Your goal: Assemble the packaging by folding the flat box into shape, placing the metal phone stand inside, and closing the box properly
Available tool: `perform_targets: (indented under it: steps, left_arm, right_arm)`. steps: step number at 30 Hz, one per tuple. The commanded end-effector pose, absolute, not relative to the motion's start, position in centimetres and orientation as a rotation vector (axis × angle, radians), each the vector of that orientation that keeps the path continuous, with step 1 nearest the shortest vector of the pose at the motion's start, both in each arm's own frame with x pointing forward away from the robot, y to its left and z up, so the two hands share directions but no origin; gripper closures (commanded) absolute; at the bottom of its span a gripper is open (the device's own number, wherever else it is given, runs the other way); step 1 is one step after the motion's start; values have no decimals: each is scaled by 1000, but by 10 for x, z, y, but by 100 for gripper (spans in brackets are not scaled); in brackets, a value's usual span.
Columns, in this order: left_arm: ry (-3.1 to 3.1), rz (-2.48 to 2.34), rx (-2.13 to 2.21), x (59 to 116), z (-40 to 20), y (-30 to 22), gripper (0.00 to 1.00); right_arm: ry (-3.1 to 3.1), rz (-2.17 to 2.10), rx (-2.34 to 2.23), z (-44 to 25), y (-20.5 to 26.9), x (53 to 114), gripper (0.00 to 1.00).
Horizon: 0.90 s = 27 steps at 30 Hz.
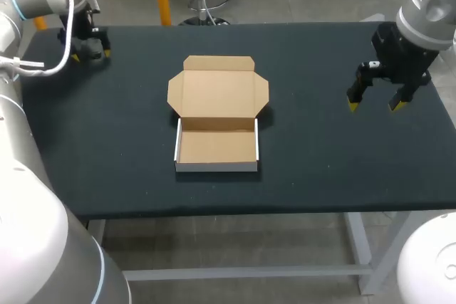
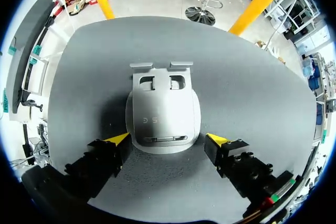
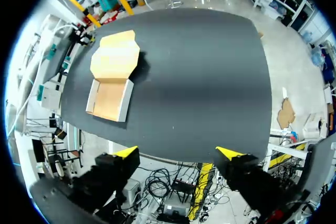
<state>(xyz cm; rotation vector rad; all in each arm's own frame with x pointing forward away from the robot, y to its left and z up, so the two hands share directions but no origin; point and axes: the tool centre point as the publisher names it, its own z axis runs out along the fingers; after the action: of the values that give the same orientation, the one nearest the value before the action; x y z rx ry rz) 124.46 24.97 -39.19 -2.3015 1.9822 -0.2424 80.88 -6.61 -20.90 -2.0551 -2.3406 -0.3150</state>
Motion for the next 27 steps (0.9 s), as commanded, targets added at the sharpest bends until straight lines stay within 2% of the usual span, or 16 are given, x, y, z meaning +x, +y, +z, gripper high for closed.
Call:
perform_targets:
  steps: [1, 18, 25, 27]
  left_arm:
    - [2075, -72, -2401, 1259, -398, 253, 7]
    - [2060, -43, -2389, 1273, -401, 255, 16]
    - [2044, -30, -2388, 1277, -403, 255, 40]
    - [2042, -27, -2389, 1277, -403, 256, 51]
  right_arm:
    - [-2340, -308, -2055, -207, -66, 809, 0]
    - [-2340, -308, -2055, -207, -66, 809, 0]
    - [-2340, -308, -2055, -207, -66, 809, 0]
    - [-2340, -308, -2055, -207, -66, 809, 0]
